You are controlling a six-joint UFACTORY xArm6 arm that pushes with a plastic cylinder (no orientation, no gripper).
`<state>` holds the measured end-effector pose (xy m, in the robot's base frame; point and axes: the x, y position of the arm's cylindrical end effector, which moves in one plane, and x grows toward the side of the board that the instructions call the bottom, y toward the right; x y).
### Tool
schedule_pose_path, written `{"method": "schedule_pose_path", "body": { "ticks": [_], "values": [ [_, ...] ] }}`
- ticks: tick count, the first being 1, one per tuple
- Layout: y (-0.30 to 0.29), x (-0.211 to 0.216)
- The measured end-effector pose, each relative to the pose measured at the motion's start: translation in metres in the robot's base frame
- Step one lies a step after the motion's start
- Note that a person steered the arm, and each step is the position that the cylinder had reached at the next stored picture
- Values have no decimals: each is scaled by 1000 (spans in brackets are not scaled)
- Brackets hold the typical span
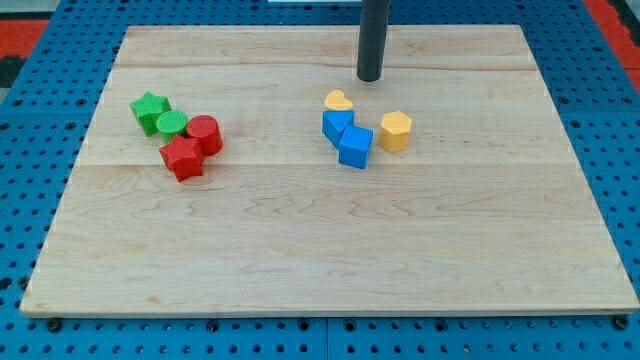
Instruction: Move the blue blocks towards the bottom right corner
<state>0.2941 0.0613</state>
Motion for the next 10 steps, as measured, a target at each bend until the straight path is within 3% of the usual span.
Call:
{"method": "schedule_pose_path", "body": {
  "ticks": [1, 3, 5, 6, 7, 8, 9, 10],
  "values": [
    [0, 0],
    [4, 80],
    [-37, 79],
    [-63, 99],
    [-57, 103],
    [-9, 104],
    [4, 164],
    [0, 153]
  ]
}}
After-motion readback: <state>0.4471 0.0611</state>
